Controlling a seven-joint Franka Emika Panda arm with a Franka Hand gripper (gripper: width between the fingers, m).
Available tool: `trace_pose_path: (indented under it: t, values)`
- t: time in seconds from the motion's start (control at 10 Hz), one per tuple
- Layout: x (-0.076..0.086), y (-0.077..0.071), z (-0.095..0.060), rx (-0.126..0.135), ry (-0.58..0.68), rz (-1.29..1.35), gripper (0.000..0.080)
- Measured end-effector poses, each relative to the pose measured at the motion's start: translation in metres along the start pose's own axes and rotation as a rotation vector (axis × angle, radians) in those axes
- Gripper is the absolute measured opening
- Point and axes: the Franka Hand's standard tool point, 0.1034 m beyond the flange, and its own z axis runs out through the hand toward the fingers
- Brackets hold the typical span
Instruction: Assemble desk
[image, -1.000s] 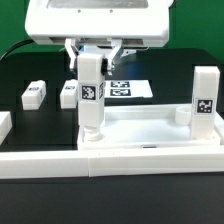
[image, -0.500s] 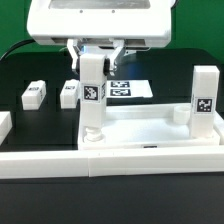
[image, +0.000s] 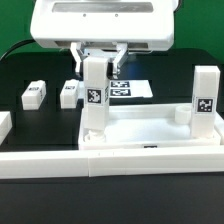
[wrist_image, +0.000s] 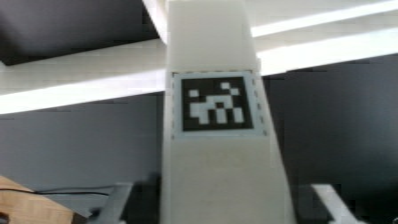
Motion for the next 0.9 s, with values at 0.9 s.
trace_pose_path:
  t: [0.9]
  values:
    - [0.0,-0.001,0.0022,-0.001,0.009,-0.006,0.0566]
